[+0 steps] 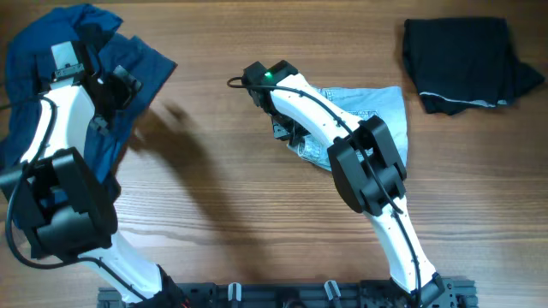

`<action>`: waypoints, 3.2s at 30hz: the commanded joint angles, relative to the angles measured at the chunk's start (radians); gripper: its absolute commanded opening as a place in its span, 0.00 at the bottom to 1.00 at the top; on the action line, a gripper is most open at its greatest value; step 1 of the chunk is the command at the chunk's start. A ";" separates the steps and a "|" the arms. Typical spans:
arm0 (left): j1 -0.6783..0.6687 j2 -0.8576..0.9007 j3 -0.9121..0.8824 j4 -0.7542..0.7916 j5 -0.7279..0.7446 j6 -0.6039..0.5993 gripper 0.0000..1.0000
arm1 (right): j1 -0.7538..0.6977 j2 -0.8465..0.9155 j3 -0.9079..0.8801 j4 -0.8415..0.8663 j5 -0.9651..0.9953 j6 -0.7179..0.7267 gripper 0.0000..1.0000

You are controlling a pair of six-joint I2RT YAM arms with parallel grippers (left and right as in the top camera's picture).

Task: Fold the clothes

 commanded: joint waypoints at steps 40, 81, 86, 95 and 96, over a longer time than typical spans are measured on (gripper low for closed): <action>-0.002 -0.024 0.012 0.021 -0.013 0.015 1.00 | -0.861 -0.568 0.107 0.805 -0.354 0.288 0.04; -0.030 -0.024 0.012 0.035 -0.013 0.012 1.00 | -1.070 -0.248 0.107 0.000 -0.389 0.422 1.00; -0.030 -0.024 0.012 0.035 -0.005 0.012 1.00 | -1.079 -0.282 0.108 -0.062 -0.430 0.268 1.00; -0.030 -0.257 0.013 0.048 0.096 0.025 1.00 | -1.003 -0.594 0.108 0.174 -1.051 -0.639 0.99; -0.030 -0.316 0.013 0.042 0.096 0.043 1.00 | -0.976 -0.624 0.108 0.164 -1.051 -0.703 0.99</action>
